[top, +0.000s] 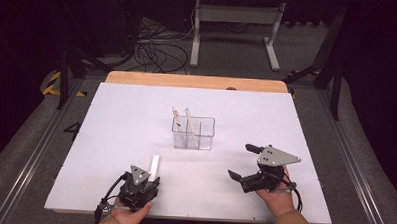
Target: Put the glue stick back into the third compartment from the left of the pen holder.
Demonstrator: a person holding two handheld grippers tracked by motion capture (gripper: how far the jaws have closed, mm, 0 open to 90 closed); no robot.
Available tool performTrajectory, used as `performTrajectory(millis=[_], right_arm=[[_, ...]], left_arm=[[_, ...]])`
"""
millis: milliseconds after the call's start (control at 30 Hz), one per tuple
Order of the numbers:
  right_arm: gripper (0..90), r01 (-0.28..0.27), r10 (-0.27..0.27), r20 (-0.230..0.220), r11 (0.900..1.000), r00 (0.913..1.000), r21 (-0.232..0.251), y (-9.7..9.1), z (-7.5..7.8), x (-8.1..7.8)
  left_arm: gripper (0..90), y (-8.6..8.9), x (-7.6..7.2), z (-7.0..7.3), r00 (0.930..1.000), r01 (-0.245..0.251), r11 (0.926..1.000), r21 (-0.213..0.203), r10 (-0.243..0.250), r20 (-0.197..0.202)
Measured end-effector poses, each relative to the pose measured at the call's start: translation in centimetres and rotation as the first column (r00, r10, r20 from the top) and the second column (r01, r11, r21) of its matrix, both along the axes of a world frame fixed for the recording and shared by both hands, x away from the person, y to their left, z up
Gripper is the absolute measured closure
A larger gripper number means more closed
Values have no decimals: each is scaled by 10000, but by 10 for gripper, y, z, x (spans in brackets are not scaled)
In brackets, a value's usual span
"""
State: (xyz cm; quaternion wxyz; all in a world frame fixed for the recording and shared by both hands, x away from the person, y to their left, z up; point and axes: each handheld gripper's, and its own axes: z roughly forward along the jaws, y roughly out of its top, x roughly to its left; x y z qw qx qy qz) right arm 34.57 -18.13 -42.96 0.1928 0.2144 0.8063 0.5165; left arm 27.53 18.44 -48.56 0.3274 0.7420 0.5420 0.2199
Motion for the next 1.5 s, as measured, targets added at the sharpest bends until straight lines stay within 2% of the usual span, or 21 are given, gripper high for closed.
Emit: performTrajectory(millis=[367, 867, 1167, 1367, 1500], right_arm=[[6, -38, 38, 16, 10000, 10000, 29, 0, 0, -1], [6, -87, 87, 45, 10000, 10000, 23, 0, 0, -1], [6, -112, 112, 9, 9999, 9999, -10, 1, 0, -1], [6, -115, 115, 3, 9999, 9999, -20, 1, 0, -1], [6, -116, 116, -13, 9999, 9999, -44, 1, -1, 0]], left_arm=[[642, 4, 0, 3, 10000, -58, 9996, -289, 58, 10], [647, 10, -6, 21, 9950, 215, 9997, -89, -205, 981], [648, 16, -7, 27, 9920, 195, 9997, -158, -173, 1254], [649, 17, -8, 33, 9878, 268, 9996, 4, -266, 1537], [649, 18, -8, 37, 9875, 418, 9991, 64, -422, 1521]])
